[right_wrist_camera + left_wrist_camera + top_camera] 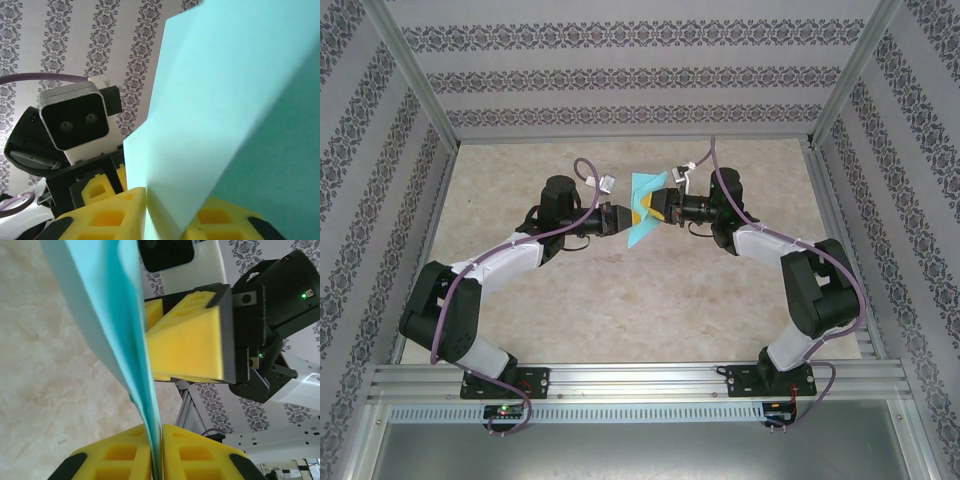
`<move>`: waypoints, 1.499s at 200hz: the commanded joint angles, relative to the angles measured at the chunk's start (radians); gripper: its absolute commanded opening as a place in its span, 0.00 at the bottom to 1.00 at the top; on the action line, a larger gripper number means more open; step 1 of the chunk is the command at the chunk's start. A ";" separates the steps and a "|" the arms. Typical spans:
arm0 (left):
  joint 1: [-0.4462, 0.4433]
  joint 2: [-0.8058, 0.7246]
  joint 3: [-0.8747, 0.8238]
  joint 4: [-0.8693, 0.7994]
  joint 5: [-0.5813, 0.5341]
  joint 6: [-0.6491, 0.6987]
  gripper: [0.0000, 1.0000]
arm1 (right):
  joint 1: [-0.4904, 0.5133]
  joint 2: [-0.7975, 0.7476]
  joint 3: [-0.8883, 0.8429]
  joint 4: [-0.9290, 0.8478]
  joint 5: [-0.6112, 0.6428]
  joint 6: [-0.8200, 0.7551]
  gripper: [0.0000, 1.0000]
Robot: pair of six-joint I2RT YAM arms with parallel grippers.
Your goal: Fold a paper plane with a square sheet of paper (pick it up from the middle)
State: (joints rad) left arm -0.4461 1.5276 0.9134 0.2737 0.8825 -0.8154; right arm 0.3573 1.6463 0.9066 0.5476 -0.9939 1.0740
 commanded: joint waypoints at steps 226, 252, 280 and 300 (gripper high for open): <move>-0.097 0.340 0.597 -1.467 -1.529 0.186 0.04 | -0.117 -0.336 -0.100 -0.704 0.802 -0.417 0.83; -0.114 0.437 0.614 -1.373 -1.366 0.189 0.10 | -0.118 -0.329 -0.099 -0.713 0.807 -0.419 0.83; -0.114 0.519 0.645 -1.283 -1.173 0.196 0.16 | -0.118 -0.331 -0.101 -0.736 0.807 -0.425 0.83; -0.113 0.524 0.673 -1.242 -1.072 0.211 0.28 | -0.119 -0.339 -0.110 -0.748 0.804 -0.432 0.83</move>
State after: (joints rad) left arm -0.5522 2.0533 1.5288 -1.0504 -0.3538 -0.6022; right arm 0.2337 1.3121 0.8139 -0.1833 -0.2096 0.6762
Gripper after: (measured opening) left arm 0.226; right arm 0.832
